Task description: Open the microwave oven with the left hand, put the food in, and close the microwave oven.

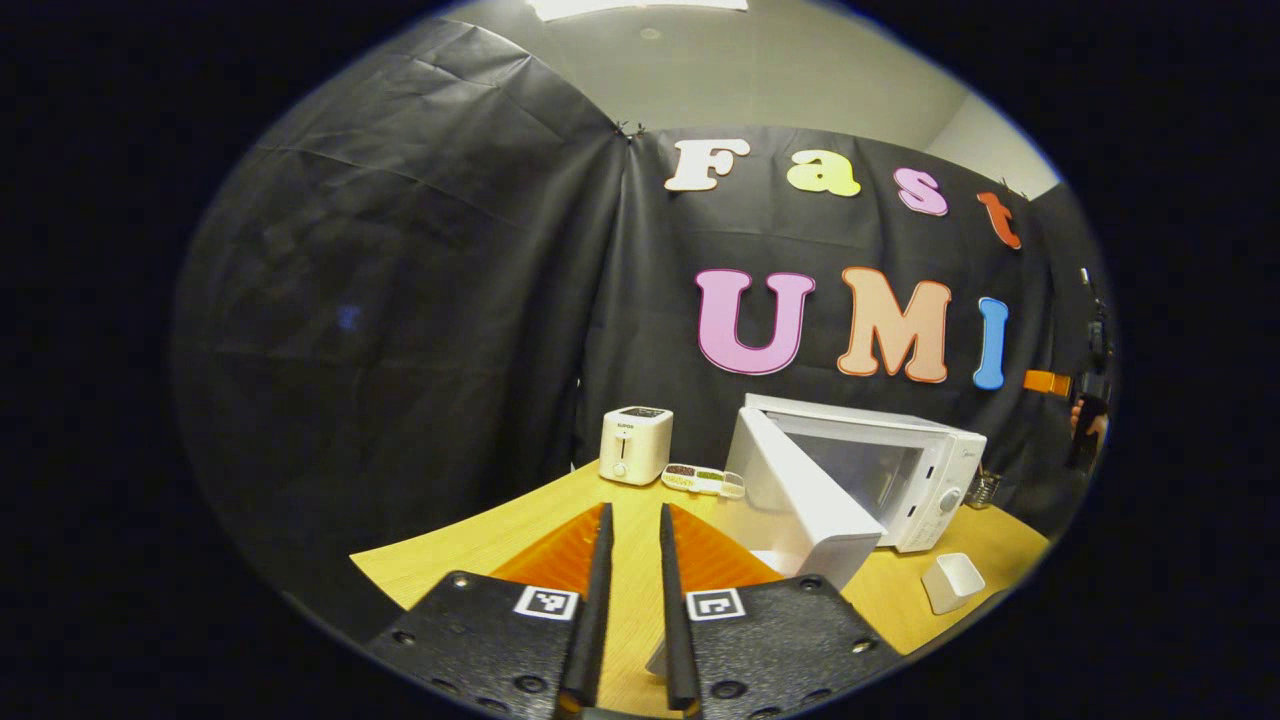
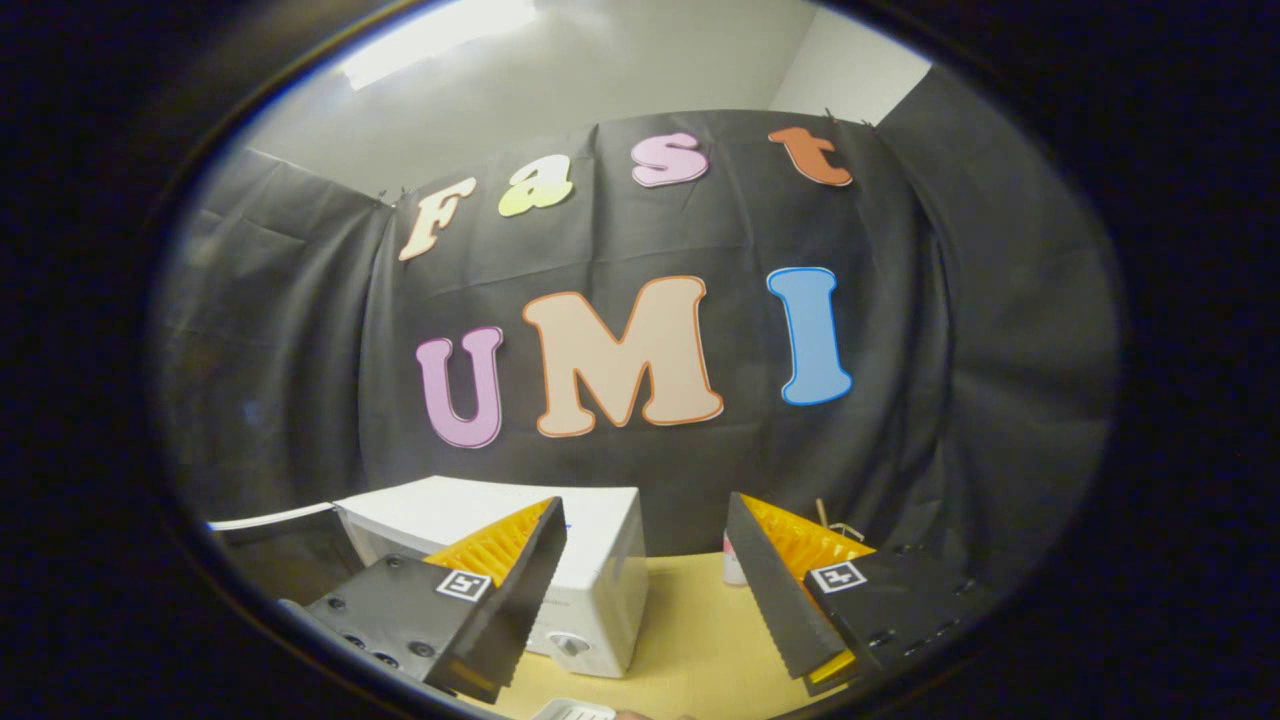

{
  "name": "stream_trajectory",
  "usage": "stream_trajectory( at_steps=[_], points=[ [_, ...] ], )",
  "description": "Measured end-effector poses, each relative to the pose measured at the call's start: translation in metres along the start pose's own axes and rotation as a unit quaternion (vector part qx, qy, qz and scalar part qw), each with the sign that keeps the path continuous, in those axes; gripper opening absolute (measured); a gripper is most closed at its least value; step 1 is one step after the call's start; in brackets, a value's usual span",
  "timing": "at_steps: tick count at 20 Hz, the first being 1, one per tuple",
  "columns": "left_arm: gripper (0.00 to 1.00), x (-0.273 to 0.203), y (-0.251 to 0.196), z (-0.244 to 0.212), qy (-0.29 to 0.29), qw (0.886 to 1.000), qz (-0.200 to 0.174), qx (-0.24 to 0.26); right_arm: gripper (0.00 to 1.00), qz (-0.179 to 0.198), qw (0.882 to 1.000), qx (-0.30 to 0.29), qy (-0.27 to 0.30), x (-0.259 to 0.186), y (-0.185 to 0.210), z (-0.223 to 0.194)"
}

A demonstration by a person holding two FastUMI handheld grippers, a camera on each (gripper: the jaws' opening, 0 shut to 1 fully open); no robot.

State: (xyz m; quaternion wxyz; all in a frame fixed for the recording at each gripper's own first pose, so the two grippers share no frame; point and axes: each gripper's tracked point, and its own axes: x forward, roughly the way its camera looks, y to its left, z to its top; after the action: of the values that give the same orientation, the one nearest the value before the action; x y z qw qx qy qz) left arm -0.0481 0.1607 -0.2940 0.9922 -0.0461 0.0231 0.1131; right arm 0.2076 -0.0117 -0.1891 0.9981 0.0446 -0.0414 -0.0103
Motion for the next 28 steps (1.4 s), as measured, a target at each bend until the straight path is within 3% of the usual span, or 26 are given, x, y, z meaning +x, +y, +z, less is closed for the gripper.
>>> stream_trajectory(
  at_steps=[1,2,3,6,16,17,27,28],
  points=[
    [0.00,0.002,0.001,-0.004,0.006,1.000,0.006,0.007,0.99,0.005,1.000,0.001,0.000,0.002,0.001,-0.001],
    [0.03,0.002,0.000,-0.007,0.013,1.000,0.011,0.014,0.92,0.006,1.000,0.000,0.000,0.005,0.000,-0.001],
    [0.01,-0.001,-0.001,-0.009,0.017,1.000,0.015,0.019,0.99,0.003,1.000,-0.002,-0.001,0.007,-0.004,-0.002],
    [0.01,-0.001,-0.007,-0.007,0.020,0.999,0.023,0.023,0.99,-0.002,1.000,-0.002,0.003,0.010,-0.012,-0.008],
    [0.00,0.005,-0.077,-0.018,0.024,1.000,-0.010,0.007,0.99,-0.002,1.000,0.017,0.007,0.015,-0.026,-0.011],
    [0.00,0.005,-0.084,-0.021,0.025,1.000,-0.014,0.008,0.91,0.002,1.000,0.018,0.007,0.014,-0.023,-0.011],
    [0.00,0.018,-0.181,-0.037,0.044,0.995,-0.086,0.014,0.91,0.012,1.000,0.025,0.004,0.008,-0.027,-0.010],
    [0.01,0.020,-0.188,-0.039,0.046,0.995,-0.090,0.012,0.99,0.009,1.000,0.027,0.006,0.007,-0.030,-0.010]
  ],
)
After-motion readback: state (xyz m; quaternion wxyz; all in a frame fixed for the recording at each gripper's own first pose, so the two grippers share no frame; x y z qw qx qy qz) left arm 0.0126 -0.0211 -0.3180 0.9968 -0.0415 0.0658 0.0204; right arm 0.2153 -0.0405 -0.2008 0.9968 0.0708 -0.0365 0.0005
